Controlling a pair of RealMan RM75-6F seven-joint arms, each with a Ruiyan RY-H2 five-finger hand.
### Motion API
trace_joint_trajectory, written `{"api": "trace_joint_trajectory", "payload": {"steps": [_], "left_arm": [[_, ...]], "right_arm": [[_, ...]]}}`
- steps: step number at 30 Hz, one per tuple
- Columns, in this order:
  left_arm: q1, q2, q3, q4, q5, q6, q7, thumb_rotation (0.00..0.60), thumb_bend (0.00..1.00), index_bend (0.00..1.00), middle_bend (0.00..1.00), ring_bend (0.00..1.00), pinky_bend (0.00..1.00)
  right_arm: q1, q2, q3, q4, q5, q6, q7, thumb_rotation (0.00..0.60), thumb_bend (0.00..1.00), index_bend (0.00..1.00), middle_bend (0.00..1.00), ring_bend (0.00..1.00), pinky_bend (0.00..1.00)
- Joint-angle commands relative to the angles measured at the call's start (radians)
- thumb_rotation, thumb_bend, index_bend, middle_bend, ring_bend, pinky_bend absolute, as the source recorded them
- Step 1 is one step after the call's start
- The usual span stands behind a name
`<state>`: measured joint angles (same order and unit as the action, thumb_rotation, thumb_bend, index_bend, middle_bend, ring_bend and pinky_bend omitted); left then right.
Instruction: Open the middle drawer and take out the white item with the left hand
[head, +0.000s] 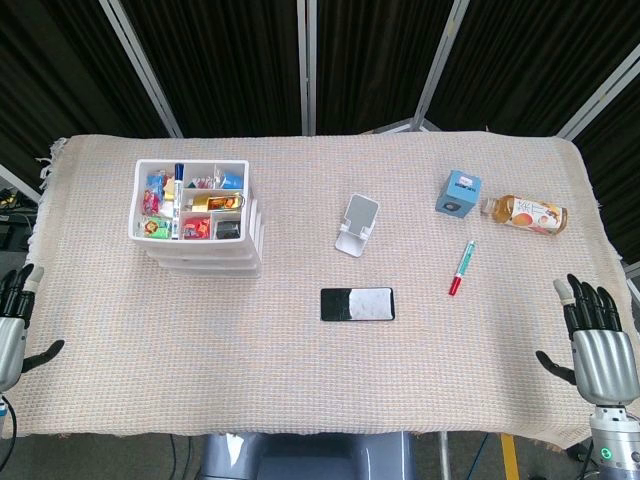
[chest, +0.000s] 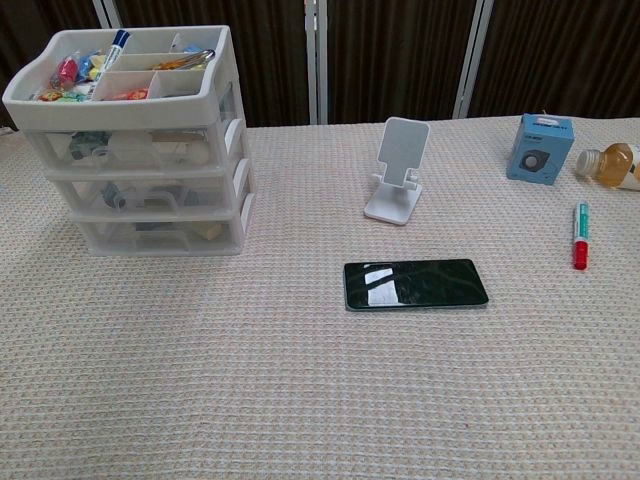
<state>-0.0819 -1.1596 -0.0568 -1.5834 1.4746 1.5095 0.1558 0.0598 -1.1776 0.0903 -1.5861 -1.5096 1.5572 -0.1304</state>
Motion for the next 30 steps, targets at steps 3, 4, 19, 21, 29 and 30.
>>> {"api": "trace_joint_trajectory", "payload": {"steps": [3, 4, 19, 21, 29, 30], "left_arm": [[-0.011, 0.040, 0.009, -0.055, -0.042, -0.055, 0.022, 0.600, 0.08, 0.00, 0.00, 0.00, 0.00], [-0.012, 0.040, 0.010, -0.057, -0.042, -0.057, 0.025, 0.600, 0.08, 0.00, 0.00, 0.00, 0.00], [-0.024, 0.048, 0.014, -0.065, -0.059, -0.095, 0.015, 0.600, 0.08, 0.00, 0.00, 0.00, 0.00], [-0.025, 0.048, 0.015, -0.066, -0.052, -0.092, 0.015, 0.600, 0.08, 0.00, 0.00, 0.00, 0.00], [-0.024, 0.039, 0.008, -0.089, -0.024, -0.061, -0.011, 0.600, 0.23, 0.00, 0.34, 0.37, 0.34], [-0.026, 0.029, 0.000, -0.094, -0.019, -0.053, -0.039, 0.600, 0.27, 0.00, 0.44, 0.45, 0.40]], "right_arm": [[0.002, 0.012, 0.003, -0.016, 0.021, -0.013, -0.005, 0.600, 0.00, 0.00, 0.00, 0.00, 0.00], [0.002, 0.013, 0.003, -0.016, 0.023, -0.015, -0.004, 0.600, 0.00, 0.00, 0.00, 0.00, 0.00], [0.009, 0.012, 0.000, -0.025, 0.034, -0.042, -0.012, 0.600, 0.00, 0.00, 0.00, 0.00, 0.00], [0.009, 0.012, -0.001, -0.026, 0.039, -0.048, -0.012, 0.600, 0.00, 0.00, 0.00, 0.00, 0.00], [0.005, 0.017, -0.005, -0.032, 0.036, -0.047, 0.005, 0.600, 0.00, 0.00, 0.00, 0.00, 0.00], [0.006, 0.017, -0.005, -0.032, 0.037, -0.048, 0.007, 0.600, 0.00, 0.00, 0.00, 0.00, 0.00]]}}
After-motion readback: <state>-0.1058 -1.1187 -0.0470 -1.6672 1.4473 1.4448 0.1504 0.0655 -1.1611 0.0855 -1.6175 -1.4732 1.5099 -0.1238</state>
